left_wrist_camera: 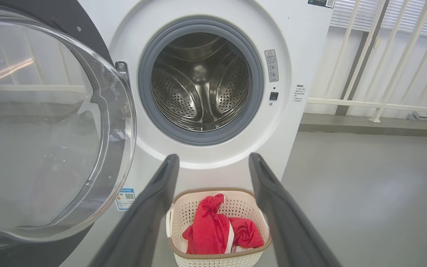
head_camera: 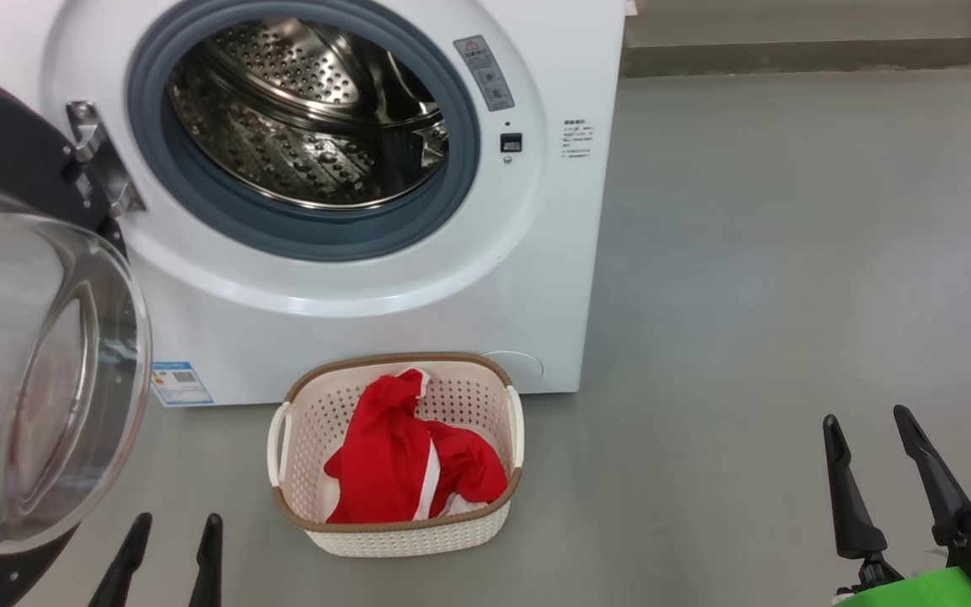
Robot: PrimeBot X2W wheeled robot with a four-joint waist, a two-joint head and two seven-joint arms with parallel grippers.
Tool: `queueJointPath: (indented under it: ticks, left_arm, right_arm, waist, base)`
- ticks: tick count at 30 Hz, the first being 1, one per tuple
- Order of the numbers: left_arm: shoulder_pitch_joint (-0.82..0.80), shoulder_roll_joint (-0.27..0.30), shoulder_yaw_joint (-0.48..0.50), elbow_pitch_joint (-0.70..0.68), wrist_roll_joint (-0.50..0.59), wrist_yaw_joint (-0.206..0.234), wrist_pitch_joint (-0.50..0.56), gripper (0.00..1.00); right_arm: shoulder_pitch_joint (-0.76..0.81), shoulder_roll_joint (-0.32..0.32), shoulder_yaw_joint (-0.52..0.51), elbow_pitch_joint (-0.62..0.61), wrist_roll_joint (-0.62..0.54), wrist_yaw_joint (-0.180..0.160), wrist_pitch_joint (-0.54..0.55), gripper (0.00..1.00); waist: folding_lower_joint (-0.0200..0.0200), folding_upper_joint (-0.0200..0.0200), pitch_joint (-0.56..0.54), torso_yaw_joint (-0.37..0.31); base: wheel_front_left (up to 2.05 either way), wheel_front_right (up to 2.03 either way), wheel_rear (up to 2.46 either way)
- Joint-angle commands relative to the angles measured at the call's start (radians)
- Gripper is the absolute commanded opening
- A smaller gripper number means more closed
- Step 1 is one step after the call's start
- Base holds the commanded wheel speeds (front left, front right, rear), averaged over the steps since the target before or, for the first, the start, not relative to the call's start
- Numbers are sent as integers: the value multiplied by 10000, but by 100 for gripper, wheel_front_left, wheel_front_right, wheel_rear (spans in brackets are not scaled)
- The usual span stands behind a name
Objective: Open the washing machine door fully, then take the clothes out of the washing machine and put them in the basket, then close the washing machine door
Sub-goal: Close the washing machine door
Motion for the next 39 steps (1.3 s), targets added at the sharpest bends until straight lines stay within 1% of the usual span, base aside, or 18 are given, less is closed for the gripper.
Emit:
queueJointPath:
  ticks: [1,8,19,30,34,35,39]
  left_arm:
    - [-532,130,379,-214,111,128,-74,100]
    - [-613,75,524,-491,201,588,57,100]
    - [-624,172,678,-1037,429,1126,316,100]
    - [-603,210,616,-1503,533,1419,663,100]
    - [-602,213,598,-1645,566,1499,705,100]
    - [-602,213,598,-1645,566,1499,705,100]
    - [-536,193,596,-1754,570,1575,704,100]
  right_arm:
    - [-273,-139,270,-219,76,46,-63,100]
    - [-354,-139,438,-173,134,46,-63,100]
    - [-651,-139,727,-174,62,46,-63,100]
    - [-816,-139,978,-380,-42,46,-63,100]
    - [-890,-139,1098,-394,-105,46,-63,100]
    - [-890,-139,1098,-394,-105,46,-63,100]
    - [-919,-139,1320,-431,-206,46,-63,100]
  waist:
    - [0,0,18,112]
    - [0,0,29,685]
    - [0,0,187,2016]
    - [0,0,224,3568]
    - [0,0,199,4019]
    - [0,0,199,4019]
    - [0,0,185,4389]
  base:
    - [0,0,0]
    - [0,0,0]
    - [0,0,0]
    - [0,0,0]
    - [0,0,0]
    - [0,0,0]
    - [0,0,0]
